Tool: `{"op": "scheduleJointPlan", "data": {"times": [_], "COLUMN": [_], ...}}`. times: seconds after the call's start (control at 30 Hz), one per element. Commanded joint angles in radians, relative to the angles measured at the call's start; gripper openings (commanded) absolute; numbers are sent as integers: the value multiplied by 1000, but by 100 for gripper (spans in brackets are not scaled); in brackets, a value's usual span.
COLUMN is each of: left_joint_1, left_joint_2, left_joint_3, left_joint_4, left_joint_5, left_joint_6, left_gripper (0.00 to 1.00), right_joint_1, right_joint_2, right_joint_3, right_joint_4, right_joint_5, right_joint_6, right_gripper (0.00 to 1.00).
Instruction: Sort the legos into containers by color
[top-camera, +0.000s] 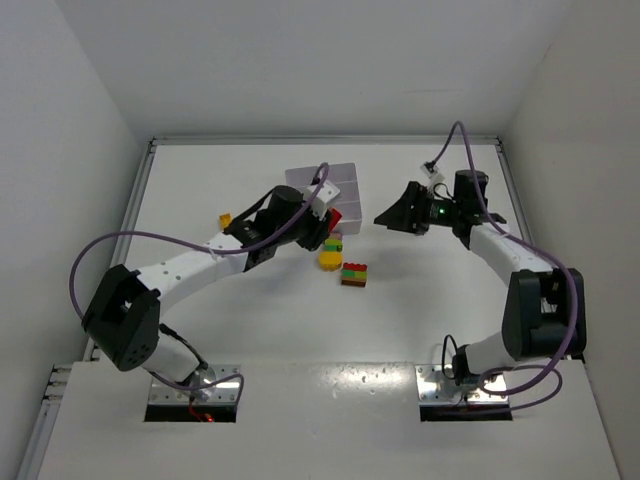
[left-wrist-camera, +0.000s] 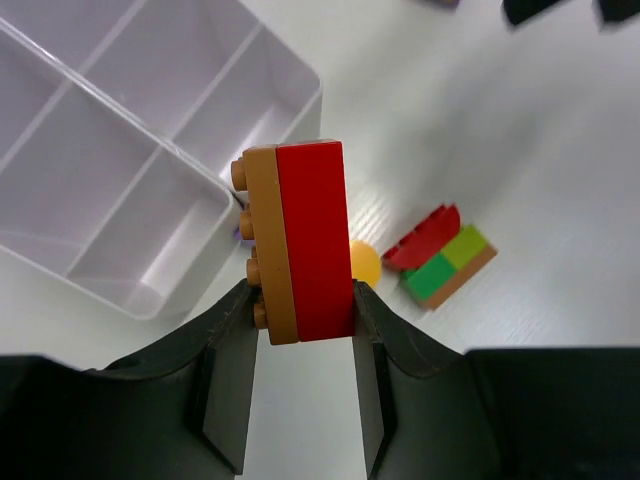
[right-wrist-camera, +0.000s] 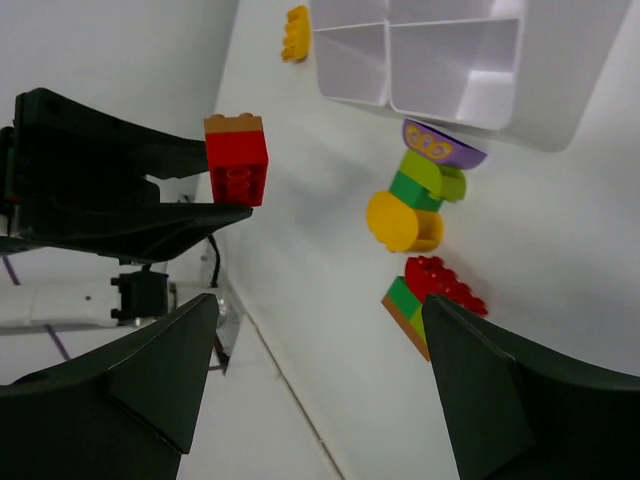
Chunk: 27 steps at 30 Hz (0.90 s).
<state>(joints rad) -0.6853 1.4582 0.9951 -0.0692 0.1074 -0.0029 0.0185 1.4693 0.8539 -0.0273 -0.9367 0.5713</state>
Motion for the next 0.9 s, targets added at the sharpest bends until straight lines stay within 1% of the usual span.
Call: {"op": "scheduleJointPlan", "data": {"times": [0.0,0.2,0.4,0.77,0.83,0.87], "left_joint_1": [-16,-25,-34,-65,-65,-65], "left_joint_2": [-7,22,31,40,41,41], "left_joint_3": [77,155,177,186,186,186], "left_joint_4": [63,43,25,16,16,16], "left_joint_5": [-46,15,46,37,37,28], "left_joint_6": [-118,-172,-183,-174,-174,-164], "left_gripper": [0,0,0,0,0,0], "right_joint_1": [41,107,144,190,199,208], "right_joint_2": [19,55,89,175,184,184], "right_joint_3": [30,88,143,238,238,238], "right_joint_4": [173,191,210,210,199,199], "right_joint_5": [-77,-76,-56,-65,-65,-76], "right_joint_6": [127,114,92,82,70,59], "right_gripper": [83,83,83,83,78,73]}}
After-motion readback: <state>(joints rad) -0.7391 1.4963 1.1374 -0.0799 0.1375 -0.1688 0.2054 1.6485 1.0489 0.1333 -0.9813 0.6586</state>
